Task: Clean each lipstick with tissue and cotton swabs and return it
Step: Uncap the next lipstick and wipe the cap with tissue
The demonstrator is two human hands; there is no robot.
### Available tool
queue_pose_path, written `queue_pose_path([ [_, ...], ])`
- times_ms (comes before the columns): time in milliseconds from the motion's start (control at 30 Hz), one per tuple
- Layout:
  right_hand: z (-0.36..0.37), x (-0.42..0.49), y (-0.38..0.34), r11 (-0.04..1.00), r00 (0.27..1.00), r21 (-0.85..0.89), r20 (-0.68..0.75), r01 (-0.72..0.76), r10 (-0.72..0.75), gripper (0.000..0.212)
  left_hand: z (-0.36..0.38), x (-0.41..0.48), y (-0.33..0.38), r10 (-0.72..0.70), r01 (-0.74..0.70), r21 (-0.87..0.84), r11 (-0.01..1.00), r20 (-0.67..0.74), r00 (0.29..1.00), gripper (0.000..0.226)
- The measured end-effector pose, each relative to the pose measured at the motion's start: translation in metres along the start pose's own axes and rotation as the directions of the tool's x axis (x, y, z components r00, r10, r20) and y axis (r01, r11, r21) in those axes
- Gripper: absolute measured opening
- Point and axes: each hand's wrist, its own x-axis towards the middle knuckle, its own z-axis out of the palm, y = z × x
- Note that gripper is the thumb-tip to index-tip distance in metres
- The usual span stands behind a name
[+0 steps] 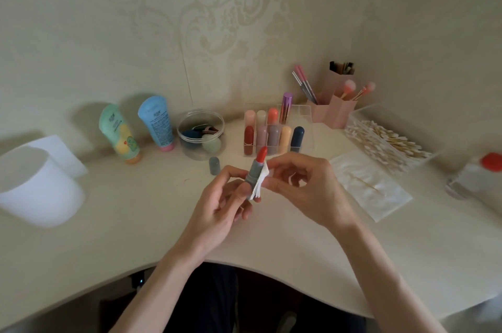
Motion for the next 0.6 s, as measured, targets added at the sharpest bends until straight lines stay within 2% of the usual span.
queue_pose_path([
  [200, -0.001, -0.008, -0.008, 0.995, 0.988, 0.096, 0.153, -0.039, 0.024, 0.015, 0.001, 0.001, -0.001, 0.004, -0.004, -0.01, 1.0, 0.009, 1.0, 0.018],
  [300, 0.003, -0.009, -0.004, 0.992, 0.995, 0.116, 0.09, -0.04, 0.03, 0.009, 0.001, 0.001, -0.001, -0.001, 0.001, -0.001, 1.0, 0.009, 1.0, 0.019],
  [400, 0.008, -0.009, -0.002, 0.987, 0.999, 0.157, 0.034, -0.026, 0.021, 0.014, 0.0, 0.001, -0.001, -0.006, 0.006, 0.013, 1.0, 0.01, 1.0, 0.018],
  [600, 0.011, -0.011, -0.001, 0.978, 0.997, 0.209, 0.071, -0.021, 0.006, 0.011, -0.001, 0.001, 0.001, -0.006, 0.005, 0.042, 0.999, 0.024, 1.0, 0.019],
])
